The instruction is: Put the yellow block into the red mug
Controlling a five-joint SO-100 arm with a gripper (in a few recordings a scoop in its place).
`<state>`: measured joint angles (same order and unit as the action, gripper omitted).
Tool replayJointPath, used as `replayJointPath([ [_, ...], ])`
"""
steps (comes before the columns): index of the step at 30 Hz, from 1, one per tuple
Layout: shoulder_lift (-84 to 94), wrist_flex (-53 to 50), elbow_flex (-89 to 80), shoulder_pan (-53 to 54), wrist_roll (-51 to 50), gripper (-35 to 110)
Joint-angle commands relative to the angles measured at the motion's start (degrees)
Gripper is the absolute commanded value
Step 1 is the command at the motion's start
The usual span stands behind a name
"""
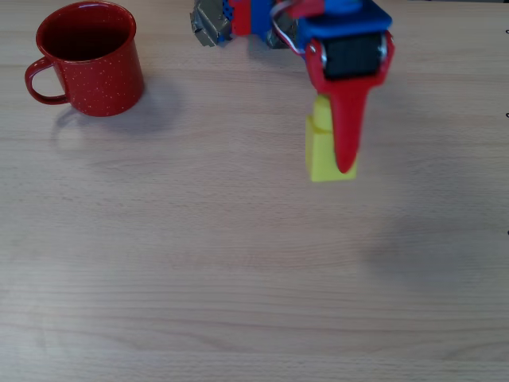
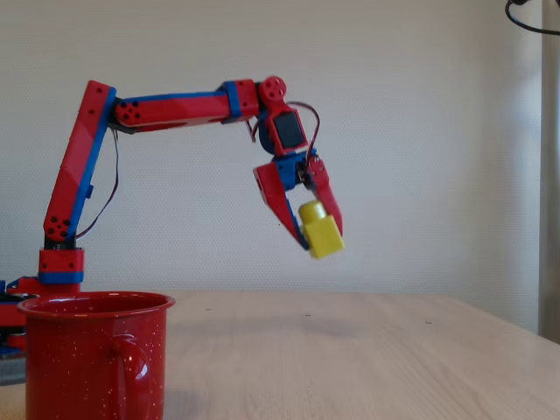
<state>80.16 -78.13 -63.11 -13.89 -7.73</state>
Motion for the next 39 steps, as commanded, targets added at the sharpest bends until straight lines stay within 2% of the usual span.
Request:
replayJointPath([
  [1, 9.58, -2.11, 3.52, 1.58, 0.79, 0],
  [10, 18.02, -5.89, -0.53, 11.78, 6.94, 0],
  [22, 27.86, -6.42, -7.47, 30.94, 15.29, 0],
  [30, 31.03, -6.77, -12.13, 43.33, 16.52, 0],
  [39, 31.03, -19.34, -7.73, 51.06, 17.49, 0],
])
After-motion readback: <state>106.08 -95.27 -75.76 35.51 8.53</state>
